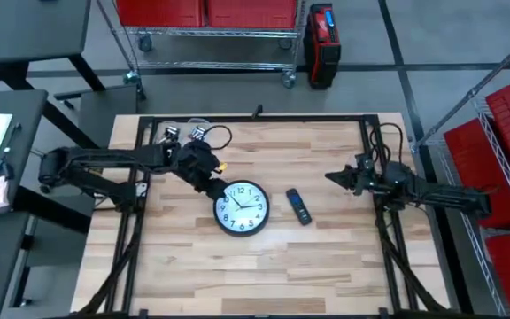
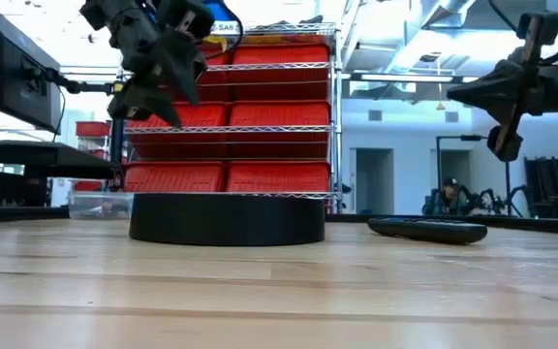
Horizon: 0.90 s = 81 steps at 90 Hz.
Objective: Insert battery
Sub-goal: Insert the silver battery into the wall clock battery compartment
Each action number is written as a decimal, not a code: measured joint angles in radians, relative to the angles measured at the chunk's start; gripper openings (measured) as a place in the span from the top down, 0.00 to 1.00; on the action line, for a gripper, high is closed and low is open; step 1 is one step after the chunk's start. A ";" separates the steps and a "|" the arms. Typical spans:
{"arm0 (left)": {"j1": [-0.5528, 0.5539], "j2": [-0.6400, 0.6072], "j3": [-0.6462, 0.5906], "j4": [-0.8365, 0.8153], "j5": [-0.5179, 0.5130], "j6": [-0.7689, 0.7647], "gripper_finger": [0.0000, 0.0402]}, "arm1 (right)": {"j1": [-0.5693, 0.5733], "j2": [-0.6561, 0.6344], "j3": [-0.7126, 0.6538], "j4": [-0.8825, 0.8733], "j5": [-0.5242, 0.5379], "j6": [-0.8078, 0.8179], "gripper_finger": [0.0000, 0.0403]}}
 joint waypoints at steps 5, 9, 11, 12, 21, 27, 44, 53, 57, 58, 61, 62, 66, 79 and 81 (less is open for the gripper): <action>0.004 0.000 0.000 0.033 0.012 0.000 0.44 | 0.000 0.000 0.000 -0.001 0.001 0.019 1.00; 0.007 0.000 0.000 0.052 0.022 -0.001 0.41 | 0.000 0.000 0.000 -0.002 0.001 0.029 0.99; 0.008 0.000 0.000 0.057 0.025 -0.001 0.40 | 0.001 0.000 0.000 -0.002 0.001 0.033 0.99; 0.008 0.000 0.000 0.058 0.026 -0.002 0.39 | 0.002 0.000 0.000 -0.003 0.000 0.036 0.98; 0.008 -0.001 0.000 0.033 0.029 -0.005 0.37 | 0.004 0.000 0.000 -0.003 -0.031 0.070 0.94; 0.006 -0.003 0.000 -0.010 0.029 -0.007 0.36 | 0.017 0.006 0.000 0.024 -0.043 0.117 0.89; -0.046 -0.030 0.000 -0.105 -0.085 0.033 0.36 | 0.107 0.126 0.030 0.182 -0.042 0.144 0.79; -0.068 -0.063 0.000 -0.132 -0.161 0.044 0.36 | 0.156 0.256 0.108 0.169 -0.040 0.141 0.76; -0.071 -0.077 0.000 -0.129 -0.174 0.045 0.36 | 0.173 0.329 0.144 0.161 -0.034 0.138 0.75; -0.071 -0.080 0.000 -0.129 -0.177 0.046 0.36 | 0.177 0.348 0.153 0.158 -0.033 0.136 0.75; -0.071 -0.090 0.000 -0.134 -0.178 0.049 0.36 | 0.188 0.412 0.183 0.152 -0.032 0.131 0.74; -0.071 -0.092 0.000 -0.137 -0.178 0.050 0.36 | 0.192 0.435 0.193 0.152 -0.032 0.128 0.74; -0.072 -0.105 0.000 -0.150 -0.178 0.053 0.36 | 0.205 0.527 0.238 0.154 -0.031 0.119 0.73; -0.072 -0.139 0.000 -0.197 -0.178 0.067 0.36 | 0.219 0.828 0.383 0.115 -0.031 0.113 0.66; -0.072 -0.144 0.000 -0.207 -0.178 0.067 0.36 | 0.219 0.874 0.401 0.112 -0.031 0.114 0.65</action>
